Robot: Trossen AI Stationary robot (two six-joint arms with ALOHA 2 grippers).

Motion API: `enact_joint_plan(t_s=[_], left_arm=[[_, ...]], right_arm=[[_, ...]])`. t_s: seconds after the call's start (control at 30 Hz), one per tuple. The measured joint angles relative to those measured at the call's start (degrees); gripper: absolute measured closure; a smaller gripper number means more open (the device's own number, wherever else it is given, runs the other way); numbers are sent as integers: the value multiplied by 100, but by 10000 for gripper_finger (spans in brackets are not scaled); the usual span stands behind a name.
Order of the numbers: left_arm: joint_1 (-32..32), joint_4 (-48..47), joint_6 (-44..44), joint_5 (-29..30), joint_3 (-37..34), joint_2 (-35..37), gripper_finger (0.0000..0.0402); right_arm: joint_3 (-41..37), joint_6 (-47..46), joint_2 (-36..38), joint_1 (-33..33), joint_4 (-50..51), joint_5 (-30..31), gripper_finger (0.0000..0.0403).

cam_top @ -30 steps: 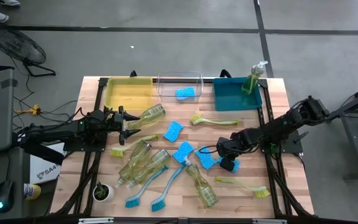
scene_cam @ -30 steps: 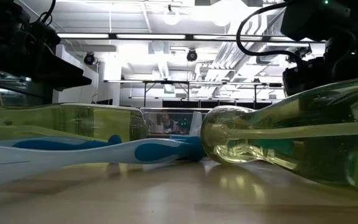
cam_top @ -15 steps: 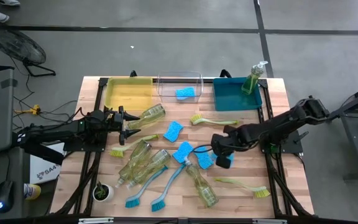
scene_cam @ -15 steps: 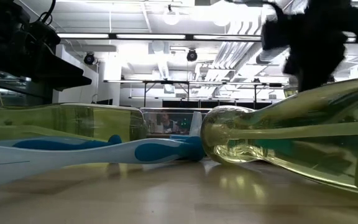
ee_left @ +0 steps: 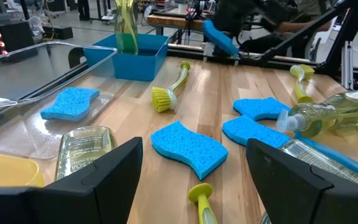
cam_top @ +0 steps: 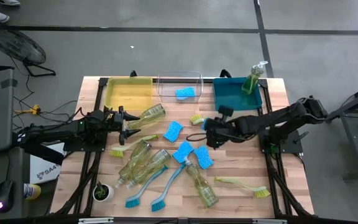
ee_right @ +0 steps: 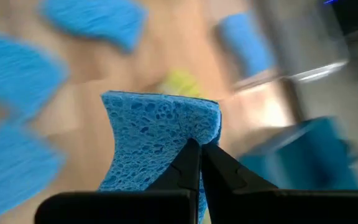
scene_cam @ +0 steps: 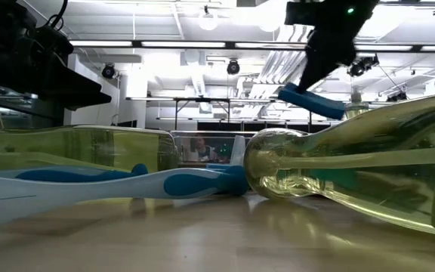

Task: Pick & Place Kitchen Sink Supplies
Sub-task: Put the sponge into the transparent bin

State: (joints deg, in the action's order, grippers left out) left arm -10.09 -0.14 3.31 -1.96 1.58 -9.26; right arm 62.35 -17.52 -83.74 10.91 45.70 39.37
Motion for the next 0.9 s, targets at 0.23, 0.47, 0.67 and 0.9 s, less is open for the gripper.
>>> enact_joint_plan(t_s=[0.23,0.47,0.67,0.9], left_arm=[[0,0,0,0,0,0,122],[-1,0,0,0,0,0,122],[-2,0,1,0,0,0,122],[0,0,-1,0,0,0,122]], right_arm=[[2,1056,-269,-322,-987,1469,403],[2,2963,-724,-863,-2688,1824,403],[216,4189,-1138,-1440,-3510,1377,403],[799,5115,-1486,-2082,-3557,602,403]])
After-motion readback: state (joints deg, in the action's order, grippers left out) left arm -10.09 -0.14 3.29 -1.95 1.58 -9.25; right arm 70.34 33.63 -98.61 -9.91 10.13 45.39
